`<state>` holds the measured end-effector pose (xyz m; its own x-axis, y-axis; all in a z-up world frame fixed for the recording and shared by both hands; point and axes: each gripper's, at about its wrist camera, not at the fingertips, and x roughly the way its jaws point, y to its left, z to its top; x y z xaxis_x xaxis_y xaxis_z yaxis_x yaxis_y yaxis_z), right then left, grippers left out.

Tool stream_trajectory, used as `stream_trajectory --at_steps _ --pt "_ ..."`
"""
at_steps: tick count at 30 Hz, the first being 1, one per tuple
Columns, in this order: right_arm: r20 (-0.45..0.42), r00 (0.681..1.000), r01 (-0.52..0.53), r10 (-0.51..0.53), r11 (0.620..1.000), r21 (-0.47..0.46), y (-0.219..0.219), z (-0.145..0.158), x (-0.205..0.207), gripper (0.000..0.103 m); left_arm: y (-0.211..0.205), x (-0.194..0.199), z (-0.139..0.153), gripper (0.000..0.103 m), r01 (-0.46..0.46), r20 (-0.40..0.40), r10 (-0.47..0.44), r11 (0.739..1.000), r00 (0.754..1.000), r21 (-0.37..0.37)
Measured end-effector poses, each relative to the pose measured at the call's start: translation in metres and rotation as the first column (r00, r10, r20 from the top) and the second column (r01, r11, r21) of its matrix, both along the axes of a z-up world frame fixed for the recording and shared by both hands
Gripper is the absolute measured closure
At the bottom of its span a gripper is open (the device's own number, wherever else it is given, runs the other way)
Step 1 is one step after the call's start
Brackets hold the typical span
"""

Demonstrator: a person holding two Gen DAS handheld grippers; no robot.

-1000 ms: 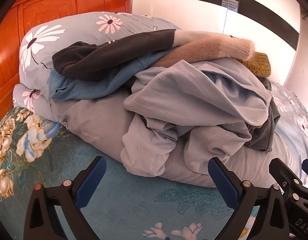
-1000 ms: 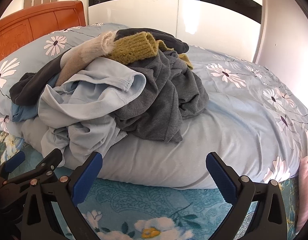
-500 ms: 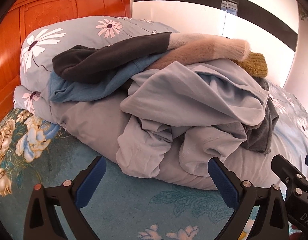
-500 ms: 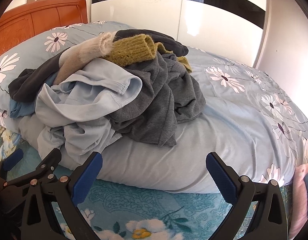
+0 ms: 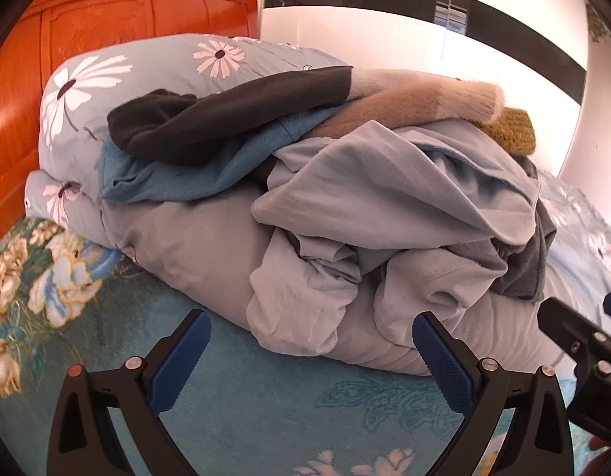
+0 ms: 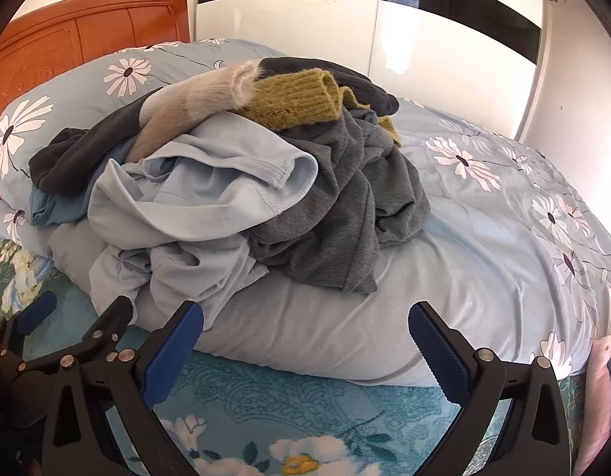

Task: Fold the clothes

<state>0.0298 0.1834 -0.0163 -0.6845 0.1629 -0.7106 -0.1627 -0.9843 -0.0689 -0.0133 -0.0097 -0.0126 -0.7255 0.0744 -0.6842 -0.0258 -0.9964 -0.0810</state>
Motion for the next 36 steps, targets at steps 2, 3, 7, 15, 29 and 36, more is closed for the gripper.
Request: stream_trajectory --at_steps 2,3,7,15,29,36 --pt "0.002 1.0 -0.003 0.003 1.0 0.002 -0.002 0.0 0.0 0.0 0.0 0.002 -0.002 0.0 0.018 0.002 -0.018 1.0 1.0 -0.014" --pt "0.002 1.0 -0.005 0.005 1.0 0.004 -0.002 0.0 -0.001 0.0 0.0 0.004 -0.003 0.0 0.026 0.003 -0.026 0.999 1.0 -0.021" --pt "-0.001 1.0 -0.002 0.002 1.0 0.005 -0.002 0.002 -0.001 0.0 0.003 0.0 -0.006 0.0 0.035 0.012 -0.035 0.998 0.999 -0.052" --pt "0.011 1.0 -0.004 0.004 1.0 0.009 -0.003 0.001 -0.002 0.0 -0.018 0.0 -0.001 0.0 0.01 -0.006 -0.01 0.999 1.0 0.037" --pt "0.028 0.999 -0.023 0.022 1.0 0.016 -0.01 -0.002 -0.004 0.0 -0.027 0.005 -0.003 0.0 -0.002 -0.037 0.005 0.998 0.999 0.066" --pt "0.026 0.999 -0.031 0.03 0.999 0.028 -0.011 0.001 -0.008 0.0 -0.033 0.004 -0.002 0.0 -0.004 -0.044 0.008 0.997 0.999 0.076"
